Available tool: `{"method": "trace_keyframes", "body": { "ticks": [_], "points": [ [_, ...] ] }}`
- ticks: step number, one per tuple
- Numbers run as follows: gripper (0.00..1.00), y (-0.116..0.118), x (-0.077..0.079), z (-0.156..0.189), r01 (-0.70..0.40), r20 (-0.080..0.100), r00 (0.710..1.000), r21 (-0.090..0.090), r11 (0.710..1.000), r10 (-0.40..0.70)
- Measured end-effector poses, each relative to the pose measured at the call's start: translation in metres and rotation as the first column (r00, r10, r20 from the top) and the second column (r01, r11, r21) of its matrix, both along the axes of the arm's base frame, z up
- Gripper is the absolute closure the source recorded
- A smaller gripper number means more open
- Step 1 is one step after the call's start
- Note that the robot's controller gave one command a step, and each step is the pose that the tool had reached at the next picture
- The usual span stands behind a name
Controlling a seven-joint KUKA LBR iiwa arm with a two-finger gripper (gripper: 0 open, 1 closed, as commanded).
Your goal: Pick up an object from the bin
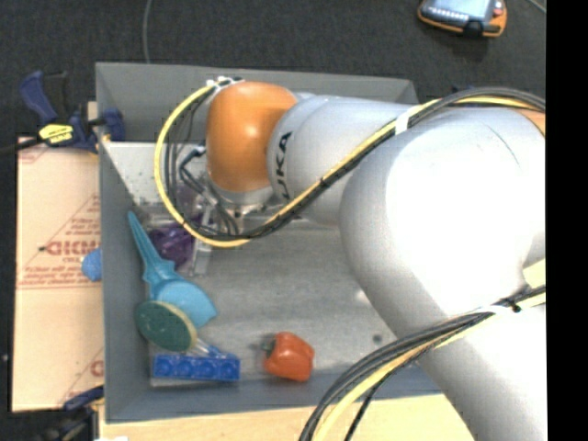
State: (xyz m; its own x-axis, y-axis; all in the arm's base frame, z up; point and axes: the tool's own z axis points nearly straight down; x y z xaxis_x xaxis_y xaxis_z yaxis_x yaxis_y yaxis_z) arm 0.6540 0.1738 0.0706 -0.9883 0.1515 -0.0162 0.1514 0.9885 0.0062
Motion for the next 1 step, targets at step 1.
{"method": "trace_keyframes", "body": {
  "ticks": [1],
  "points": [
    [1.00,0.0207,0.0014,0.0011,-0.357,-0.001,0.934,-0.011,0.934,0.357]
  ]
}}
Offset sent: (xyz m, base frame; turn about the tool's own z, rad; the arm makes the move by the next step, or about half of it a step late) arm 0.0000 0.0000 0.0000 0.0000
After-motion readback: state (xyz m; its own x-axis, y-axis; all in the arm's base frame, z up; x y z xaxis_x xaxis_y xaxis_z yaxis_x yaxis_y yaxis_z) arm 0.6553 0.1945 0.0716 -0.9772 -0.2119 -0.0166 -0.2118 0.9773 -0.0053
